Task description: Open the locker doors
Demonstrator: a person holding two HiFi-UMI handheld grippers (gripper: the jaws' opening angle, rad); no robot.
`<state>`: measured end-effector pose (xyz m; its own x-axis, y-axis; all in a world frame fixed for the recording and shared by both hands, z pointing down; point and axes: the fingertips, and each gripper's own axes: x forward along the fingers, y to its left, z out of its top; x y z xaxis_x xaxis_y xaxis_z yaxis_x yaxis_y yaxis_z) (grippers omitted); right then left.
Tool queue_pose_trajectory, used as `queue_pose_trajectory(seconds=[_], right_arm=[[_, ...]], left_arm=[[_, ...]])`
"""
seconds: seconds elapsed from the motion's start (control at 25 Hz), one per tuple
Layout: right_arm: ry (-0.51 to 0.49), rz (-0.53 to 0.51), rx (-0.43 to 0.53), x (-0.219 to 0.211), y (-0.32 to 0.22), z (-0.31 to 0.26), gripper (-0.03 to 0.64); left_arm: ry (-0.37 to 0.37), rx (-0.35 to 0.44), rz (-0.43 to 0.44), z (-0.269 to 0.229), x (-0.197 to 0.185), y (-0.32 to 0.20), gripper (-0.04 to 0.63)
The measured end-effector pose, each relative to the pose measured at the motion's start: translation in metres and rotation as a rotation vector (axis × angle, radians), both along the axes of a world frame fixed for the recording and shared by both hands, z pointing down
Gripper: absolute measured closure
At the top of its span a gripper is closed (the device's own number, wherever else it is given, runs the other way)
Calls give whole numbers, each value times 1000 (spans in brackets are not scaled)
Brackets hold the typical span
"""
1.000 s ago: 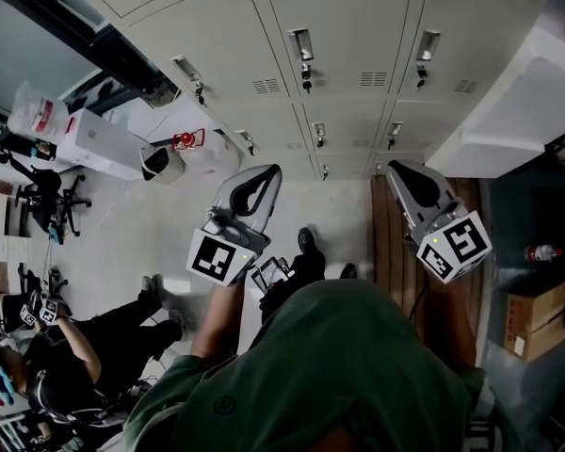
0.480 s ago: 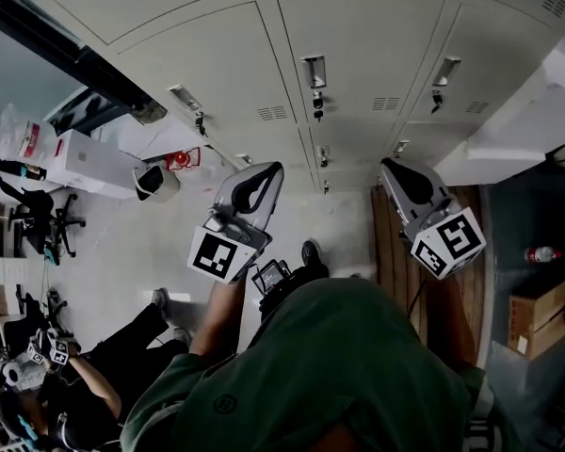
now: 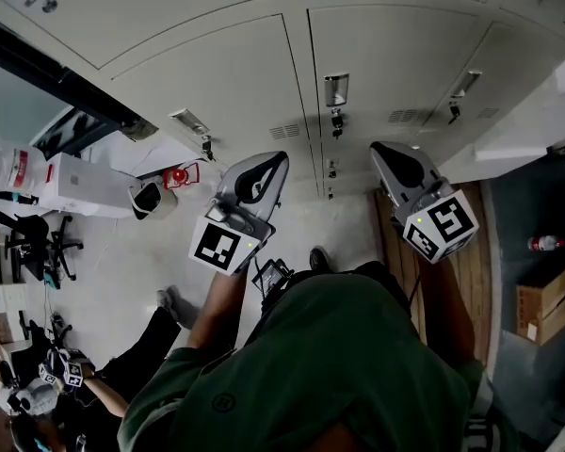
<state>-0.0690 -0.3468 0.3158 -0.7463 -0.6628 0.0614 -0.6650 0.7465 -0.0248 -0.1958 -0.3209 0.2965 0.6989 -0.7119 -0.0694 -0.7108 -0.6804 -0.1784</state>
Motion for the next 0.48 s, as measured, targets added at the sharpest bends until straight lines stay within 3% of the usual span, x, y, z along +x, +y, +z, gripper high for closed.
queue_pose_trajectory(seconds=[0.48], right_arm=[[75,57,15,-40,-69,12,612]], left_arm=[[17,-39,40,16,-4,-34,604]])
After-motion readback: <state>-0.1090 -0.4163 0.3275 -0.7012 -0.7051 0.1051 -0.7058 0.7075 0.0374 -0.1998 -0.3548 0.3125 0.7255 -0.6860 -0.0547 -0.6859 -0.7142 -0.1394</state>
